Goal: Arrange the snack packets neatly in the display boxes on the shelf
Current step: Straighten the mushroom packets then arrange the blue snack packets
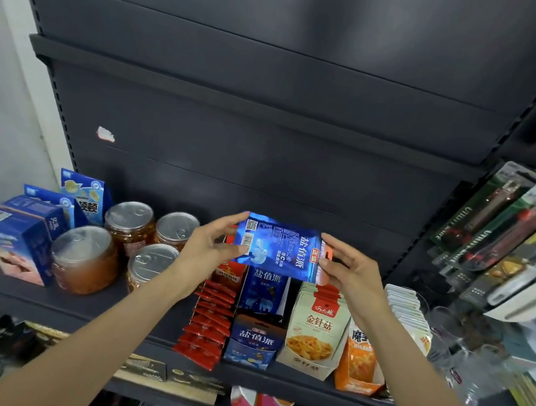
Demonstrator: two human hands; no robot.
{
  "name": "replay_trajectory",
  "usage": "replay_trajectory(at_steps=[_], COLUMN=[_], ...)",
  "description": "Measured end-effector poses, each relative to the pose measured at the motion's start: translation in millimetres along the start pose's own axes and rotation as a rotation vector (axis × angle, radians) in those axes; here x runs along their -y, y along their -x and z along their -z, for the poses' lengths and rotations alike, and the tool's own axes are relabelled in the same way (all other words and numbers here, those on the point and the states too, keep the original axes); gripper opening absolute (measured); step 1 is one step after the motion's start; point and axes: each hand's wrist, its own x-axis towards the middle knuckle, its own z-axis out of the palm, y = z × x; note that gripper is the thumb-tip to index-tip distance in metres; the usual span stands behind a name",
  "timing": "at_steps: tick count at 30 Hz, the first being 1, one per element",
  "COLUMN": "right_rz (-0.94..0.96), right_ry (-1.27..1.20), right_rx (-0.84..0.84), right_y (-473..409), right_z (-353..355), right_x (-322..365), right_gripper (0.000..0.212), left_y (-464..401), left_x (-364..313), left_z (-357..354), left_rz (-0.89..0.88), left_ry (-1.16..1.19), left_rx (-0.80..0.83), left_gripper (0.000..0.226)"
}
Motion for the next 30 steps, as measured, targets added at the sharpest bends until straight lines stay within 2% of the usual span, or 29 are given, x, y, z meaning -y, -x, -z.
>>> replay_trajectory(at_steps=[5, 12, 16, 19, 22, 24, 27, 30], right_rz=[0.041, 0.033, 0.041, 0.084, 0.233, 0.338, 0.398, 0.293], right_ry=[-0.052, -0.065, -0.045, 0.089, 0.336, 0.468, 0.531, 0.519], right_rx=[-0.056, -0.056, -0.041, 0.002, -0.016, -0.093, -0.183, -0.188], right_y=[1.5, 4.4, 6.4, 6.7, 4.3, 2.2, 0.7, 1.9], right_z=[-7.5, -11.7, -12.0, -7.8, -3.4, -0.1, 7.2, 13.9], right_x=[-1.6, -8.0, -7.5, -5.0, -4.9, -5.4, -6.6, -9.3], right_gripper=[0.041, 0.04, 0.032, 0.03, 0.036, 0.031, 0.019, 0.012], left_y=[5.3, 10.0, 3.1, 0.1, -2.2, -3.2, -4.1, -5.7], left_x=[-0.5, 8.1, 8.7, 12.0, 13.5, 14.6, 15.8, 16.9], left_z=[2.2, 7.9, 13.1, 16.0, 13.5, 9.5, 4.5, -2.8], left_rz=[-0.193, -0.184, -0.07, 0.055, 0.146, 0.21, 0.279, 0.326], left_ry=[-0.12, -0.118, -0.02, 0.122, 0.201, 0.217, 0.076, -0.087], left_rx=[-0.006, -0.018, 0.0, 0.002, 0.015, 0.032, 0.096, 0.129], left_gripper=[0.054, 0.056, 0.055, 0.051, 0.043, 0.037, 0.023, 0.02])
